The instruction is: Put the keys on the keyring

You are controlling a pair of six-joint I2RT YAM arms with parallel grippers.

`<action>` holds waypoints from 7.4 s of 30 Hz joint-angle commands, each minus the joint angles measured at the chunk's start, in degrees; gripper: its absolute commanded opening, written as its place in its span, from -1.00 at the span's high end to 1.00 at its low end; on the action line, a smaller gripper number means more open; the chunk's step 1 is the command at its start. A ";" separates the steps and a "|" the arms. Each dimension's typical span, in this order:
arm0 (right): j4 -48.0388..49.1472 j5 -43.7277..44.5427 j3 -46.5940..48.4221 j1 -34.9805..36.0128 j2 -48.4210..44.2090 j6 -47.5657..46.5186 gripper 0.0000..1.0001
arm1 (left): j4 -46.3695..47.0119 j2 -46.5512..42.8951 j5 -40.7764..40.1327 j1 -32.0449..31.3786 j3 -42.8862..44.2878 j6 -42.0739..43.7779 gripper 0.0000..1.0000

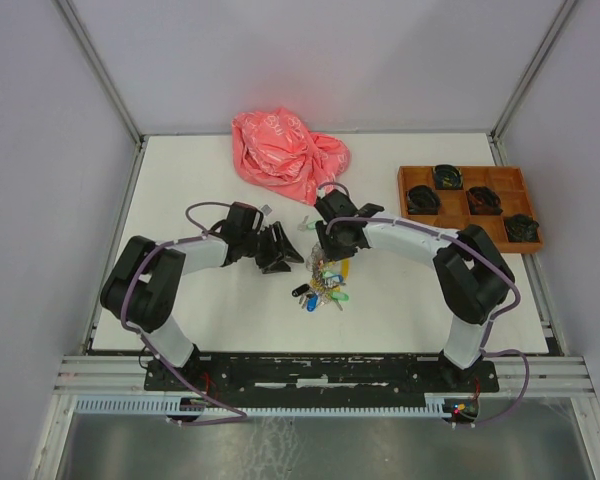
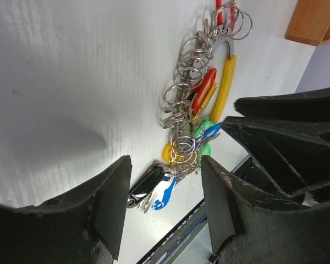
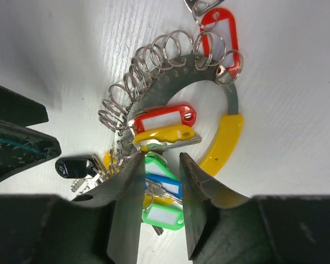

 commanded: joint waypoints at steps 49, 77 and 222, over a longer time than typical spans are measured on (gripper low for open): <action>-5.12 -7.17 12.94 2.78 4.04 -6.42 0.21 | 0.96 -1.25 3.26 4.20 0.70 1.77 -0.21; 4.53 -11.61 4.44 -7.72 -0.63 -4.71 -0.06 | -4.81 9.42 -4.60 -1.50 9.26 6.27 0.35; 51.21 -2.35 -26.95 7.39 -34.13 -44.69 0.98 | 6.13 -27.16 -5.89 3.81 -0.98 -5.47 -0.05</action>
